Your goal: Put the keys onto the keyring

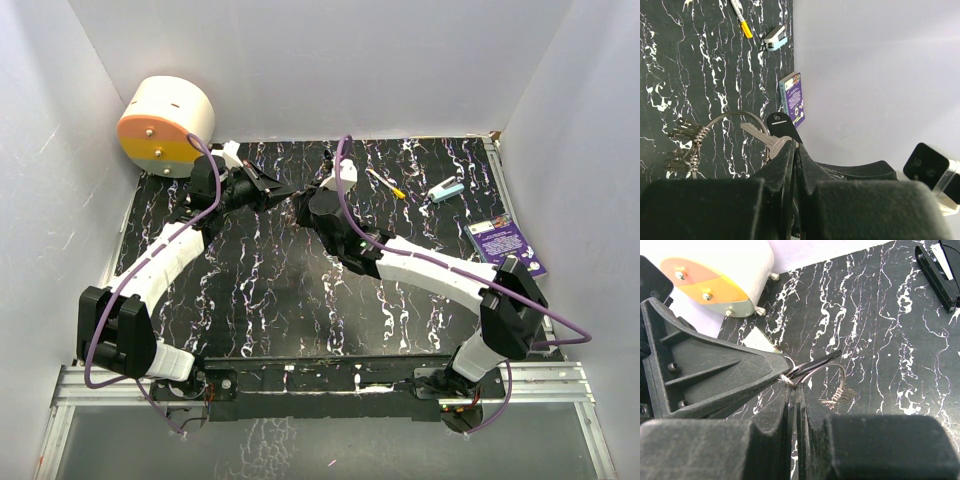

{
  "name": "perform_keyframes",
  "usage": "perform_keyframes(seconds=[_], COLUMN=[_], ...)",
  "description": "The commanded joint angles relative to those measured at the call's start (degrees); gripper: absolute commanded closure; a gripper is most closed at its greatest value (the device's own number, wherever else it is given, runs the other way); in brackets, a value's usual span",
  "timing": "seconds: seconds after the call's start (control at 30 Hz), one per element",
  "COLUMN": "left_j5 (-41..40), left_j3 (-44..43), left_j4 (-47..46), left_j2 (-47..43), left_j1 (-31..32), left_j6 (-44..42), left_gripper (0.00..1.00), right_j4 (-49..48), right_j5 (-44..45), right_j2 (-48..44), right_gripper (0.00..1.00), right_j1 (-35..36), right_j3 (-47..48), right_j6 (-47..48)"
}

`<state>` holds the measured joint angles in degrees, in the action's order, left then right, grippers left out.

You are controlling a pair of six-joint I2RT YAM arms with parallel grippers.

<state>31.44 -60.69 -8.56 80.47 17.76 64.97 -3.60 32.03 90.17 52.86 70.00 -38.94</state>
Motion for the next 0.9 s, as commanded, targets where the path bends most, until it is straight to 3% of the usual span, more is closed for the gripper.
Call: perform_keyframes(seconds=[0.0, 0.87], left_j5=[6.77, 6.81], left_j3=[-1.49, -2.47], left_j4=[-0.64, -0.18], left_j2=[-3.91, -4.08], left_j1=[2.15, 2.24], left_j6=[0.65, 0.80], left_gripper=[1.00, 1.00], right_j4=[-4.10, -0.62], right_j5=[0.03, -3.63], right_j2=[1.19, 3.05], right_gripper=[0.92, 0.92], right_j1=[-0.63, -1.80], right_j3=[3.99, 6.51], right_j6=[-0.26, -0.63])
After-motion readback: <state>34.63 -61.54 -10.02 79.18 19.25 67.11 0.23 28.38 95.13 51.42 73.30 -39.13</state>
